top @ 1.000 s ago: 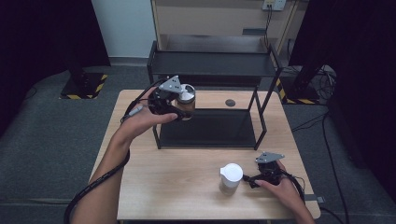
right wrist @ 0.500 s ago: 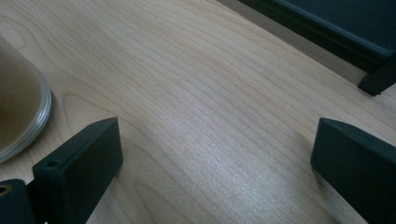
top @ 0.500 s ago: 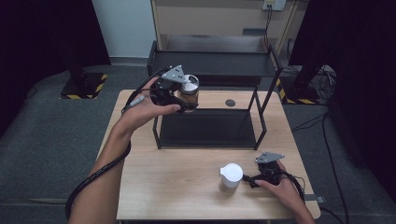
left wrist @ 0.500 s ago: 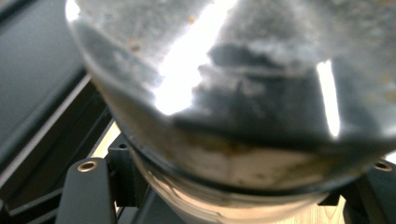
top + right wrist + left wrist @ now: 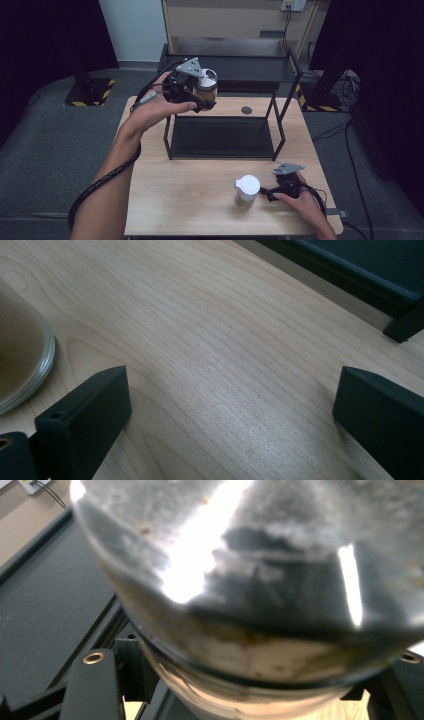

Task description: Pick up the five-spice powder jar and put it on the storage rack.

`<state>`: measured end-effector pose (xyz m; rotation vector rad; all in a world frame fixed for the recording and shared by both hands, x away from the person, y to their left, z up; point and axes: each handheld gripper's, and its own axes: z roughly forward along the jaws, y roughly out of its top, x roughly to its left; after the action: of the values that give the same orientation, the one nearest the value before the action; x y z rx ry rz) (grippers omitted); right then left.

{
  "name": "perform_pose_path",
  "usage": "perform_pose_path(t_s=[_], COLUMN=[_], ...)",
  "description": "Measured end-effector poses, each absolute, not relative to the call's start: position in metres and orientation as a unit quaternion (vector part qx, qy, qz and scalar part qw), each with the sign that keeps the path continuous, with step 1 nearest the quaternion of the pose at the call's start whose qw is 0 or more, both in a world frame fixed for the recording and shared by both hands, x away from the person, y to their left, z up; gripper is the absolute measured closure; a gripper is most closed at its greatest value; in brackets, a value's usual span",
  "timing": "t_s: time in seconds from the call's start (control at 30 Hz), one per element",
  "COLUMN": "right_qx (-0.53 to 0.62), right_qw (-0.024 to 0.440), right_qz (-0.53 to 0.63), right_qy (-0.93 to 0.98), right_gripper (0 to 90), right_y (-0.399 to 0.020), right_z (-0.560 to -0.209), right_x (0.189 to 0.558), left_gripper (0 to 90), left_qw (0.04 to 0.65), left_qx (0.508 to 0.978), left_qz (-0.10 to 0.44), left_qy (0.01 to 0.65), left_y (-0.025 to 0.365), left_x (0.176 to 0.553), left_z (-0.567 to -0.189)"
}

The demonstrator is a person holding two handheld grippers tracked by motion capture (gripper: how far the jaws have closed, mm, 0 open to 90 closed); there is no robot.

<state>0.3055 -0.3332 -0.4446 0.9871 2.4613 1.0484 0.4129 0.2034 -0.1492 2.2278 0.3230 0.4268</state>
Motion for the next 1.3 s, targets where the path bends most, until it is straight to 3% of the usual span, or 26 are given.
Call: perform_pose_path(t_s=[0.7, 1.3], right_qx=[0.342, 0.342], right_qw=[0.145, 0.146], right_qz=[0.364, 0.364], right_qy=[0.854, 0.854], right_gripper=[2.8, 2.8], right_y=[-0.333, -0.333], right_z=[-0.445, -0.445], right_x=[0.305, 0.305], left_gripper=[29.8, 29.8], left_qw=[0.422, 0.416], left_qx=[0.877, 0.860], left_qz=[0.183, 0.218], left_qy=[0.136, 0.200], left_y=[0.200, 0.192], left_x=[0.414, 0.423], left_z=[-0.120, -0.114])
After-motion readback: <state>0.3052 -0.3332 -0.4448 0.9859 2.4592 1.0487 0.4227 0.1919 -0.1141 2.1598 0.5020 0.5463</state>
